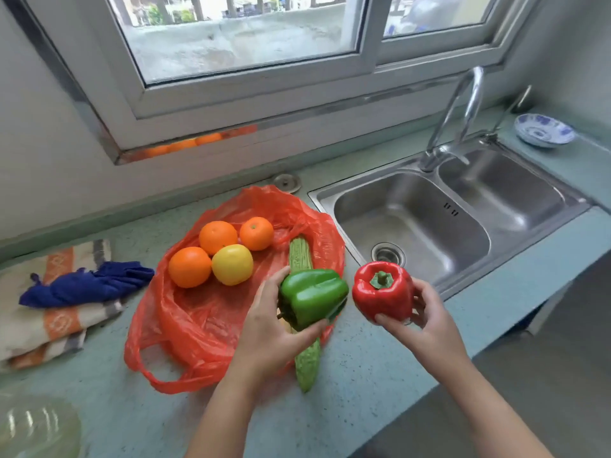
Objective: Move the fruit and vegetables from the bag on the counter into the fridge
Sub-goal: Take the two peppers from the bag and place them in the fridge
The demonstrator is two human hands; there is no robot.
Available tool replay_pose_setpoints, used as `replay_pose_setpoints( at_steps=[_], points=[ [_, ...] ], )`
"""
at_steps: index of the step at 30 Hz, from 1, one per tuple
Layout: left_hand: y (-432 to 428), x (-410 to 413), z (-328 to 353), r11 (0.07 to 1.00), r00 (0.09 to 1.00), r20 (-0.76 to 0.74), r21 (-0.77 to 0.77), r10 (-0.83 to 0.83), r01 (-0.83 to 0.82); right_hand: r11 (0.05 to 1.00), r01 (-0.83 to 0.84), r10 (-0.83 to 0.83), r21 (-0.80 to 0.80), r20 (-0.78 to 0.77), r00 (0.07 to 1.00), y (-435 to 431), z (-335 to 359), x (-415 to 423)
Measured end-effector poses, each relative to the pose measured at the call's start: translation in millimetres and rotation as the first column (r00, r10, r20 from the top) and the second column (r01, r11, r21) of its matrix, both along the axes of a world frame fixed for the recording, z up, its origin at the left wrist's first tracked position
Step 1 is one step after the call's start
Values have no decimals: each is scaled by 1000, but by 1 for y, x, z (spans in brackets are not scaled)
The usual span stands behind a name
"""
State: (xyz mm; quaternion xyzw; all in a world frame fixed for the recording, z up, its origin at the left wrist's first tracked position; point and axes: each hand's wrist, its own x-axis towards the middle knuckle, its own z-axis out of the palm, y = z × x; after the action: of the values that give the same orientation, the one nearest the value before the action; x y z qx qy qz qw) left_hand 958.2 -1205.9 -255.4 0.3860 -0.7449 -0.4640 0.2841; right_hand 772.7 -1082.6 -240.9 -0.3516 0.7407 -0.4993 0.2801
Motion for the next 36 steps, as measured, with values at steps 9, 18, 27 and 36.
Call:
replay_pose_setpoints(
  at_steps=[9,18,27,36],
  points=[
    [52,-72,30,947,948,-48,-72,-316,312,955,264,-267,-136,-5,964,89,24,-29],
    [179,-163,50,848,839,-126,-45,-529,528,816,535,-548,-218,-1,837,241,28,-71],
    [368,-254,57,584,578,-179,21,-796,811,594,773,-794,-220,-4,608,449,25,-88],
    [540,-309,47,332,331,-149,15,-932,943,278,926,-950,-254,71,304,619,17,-73]
  ],
)
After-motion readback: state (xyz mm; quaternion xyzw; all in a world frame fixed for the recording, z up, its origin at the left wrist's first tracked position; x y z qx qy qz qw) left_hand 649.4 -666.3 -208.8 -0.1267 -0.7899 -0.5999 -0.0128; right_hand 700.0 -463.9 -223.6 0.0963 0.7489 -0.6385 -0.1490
